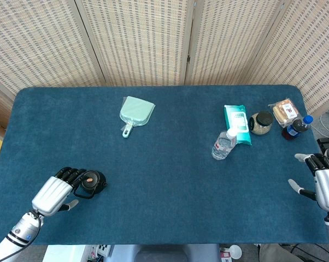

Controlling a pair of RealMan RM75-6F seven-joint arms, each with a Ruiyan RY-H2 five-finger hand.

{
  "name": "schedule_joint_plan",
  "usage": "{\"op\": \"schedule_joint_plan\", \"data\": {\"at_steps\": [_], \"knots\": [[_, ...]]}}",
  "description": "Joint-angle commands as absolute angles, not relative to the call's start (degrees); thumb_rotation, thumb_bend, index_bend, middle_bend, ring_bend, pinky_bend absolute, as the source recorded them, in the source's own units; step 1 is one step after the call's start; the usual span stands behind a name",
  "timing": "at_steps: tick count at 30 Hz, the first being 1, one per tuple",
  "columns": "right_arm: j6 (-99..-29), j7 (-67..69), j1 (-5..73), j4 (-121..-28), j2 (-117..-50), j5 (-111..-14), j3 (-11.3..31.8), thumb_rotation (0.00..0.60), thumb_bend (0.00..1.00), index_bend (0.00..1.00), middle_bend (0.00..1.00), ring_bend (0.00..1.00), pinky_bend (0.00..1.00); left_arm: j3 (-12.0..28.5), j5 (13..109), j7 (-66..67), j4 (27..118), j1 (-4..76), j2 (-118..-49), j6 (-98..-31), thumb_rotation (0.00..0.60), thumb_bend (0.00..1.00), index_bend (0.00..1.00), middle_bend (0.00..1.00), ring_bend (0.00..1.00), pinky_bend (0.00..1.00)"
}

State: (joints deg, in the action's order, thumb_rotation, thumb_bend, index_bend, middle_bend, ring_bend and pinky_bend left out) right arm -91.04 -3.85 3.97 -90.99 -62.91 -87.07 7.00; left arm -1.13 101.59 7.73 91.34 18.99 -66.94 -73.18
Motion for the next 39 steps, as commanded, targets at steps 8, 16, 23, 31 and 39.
{"op": "schedule_joint_plan", "data": {"at_steps": [8, 16, 23, 31, 39], "knots": [[-91.79, -3.01, 3.18, -90.37, -62.91, -86.82, 6.78, 0.600, 0.13, 0.32, 0.40, 0.28, 0.33, -0.89, 99.25, 10.69, 90.31, 22.31, -69.30, -67.57, 0.600, 0.18, 0.20, 0.17, 0.19, 0.16], [-91.97, -2.56, 2.70, -89.99, -62.89, -86.47, 6.68, 0.600, 0.13, 0.32, 0.40, 0.28, 0.33, -0.66, 97.19, 11.45, 88.89, 23.97, -70.72, -65.25, 0.600, 0.17, 0.20, 0.17, 0.19, 0.16], [-92.24, -2.16, 2.40, -89.69, -62.98, -86.48, 6.63, 0.600, 0.13, 0.32, 0.40, 0.28, 0.33, -0.44, 95.08, 12.26, 87.35, 25.07, -71.31, -63.56, 0.600, 0.18, 0.19, 0.17, 0.19, 0.16], [-92.00, -2.05, 2.39, -89.44, -63.19, -86.18, 6.74, 0.600, 0.13, 0.32, 0.40, 0.28, 0.33, 0.49, 92.19, 11.89, 85.55, 26.30, -71.68, -62.04, 0.600, 0.18, 0.19, 0.17, 0.19, 0.16], [-92.25, -1.68, 2.13, -89.01, -63.35, -86.08, 6.79, 0.600, 0.13, 0.32, 0.40, 0.28, 0.33, 0.98, 90.67, 12.08, 85.15, 27.22, -71.50, -61.75, 0.600, 0.17, 0.19, 0.17, 0.19, 0.16]]}}
